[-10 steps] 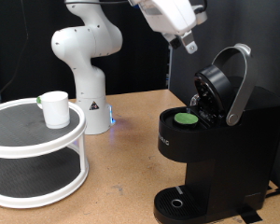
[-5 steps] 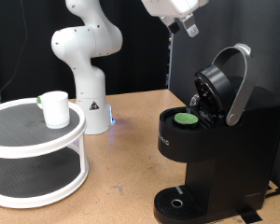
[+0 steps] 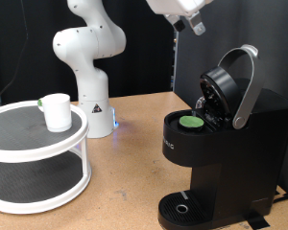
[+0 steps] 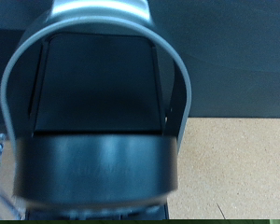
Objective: Make a cup of coffee with the keurig machine
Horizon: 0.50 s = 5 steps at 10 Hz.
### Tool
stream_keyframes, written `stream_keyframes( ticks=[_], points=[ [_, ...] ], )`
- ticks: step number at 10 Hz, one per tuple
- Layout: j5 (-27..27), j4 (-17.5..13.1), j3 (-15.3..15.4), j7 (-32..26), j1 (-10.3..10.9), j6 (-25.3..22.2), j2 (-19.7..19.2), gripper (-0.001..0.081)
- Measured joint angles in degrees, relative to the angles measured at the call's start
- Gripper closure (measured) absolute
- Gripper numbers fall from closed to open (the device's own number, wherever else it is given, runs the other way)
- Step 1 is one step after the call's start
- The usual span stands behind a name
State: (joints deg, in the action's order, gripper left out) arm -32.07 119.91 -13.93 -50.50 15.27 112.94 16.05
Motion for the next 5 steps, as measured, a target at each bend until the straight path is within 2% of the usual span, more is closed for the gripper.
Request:
stream_keyframes(
  ticks=[5],
  points=[
    [-2.1,0.7,5.1,3.6,2.0,5.6,-1.5,0.0001]
  ],
)
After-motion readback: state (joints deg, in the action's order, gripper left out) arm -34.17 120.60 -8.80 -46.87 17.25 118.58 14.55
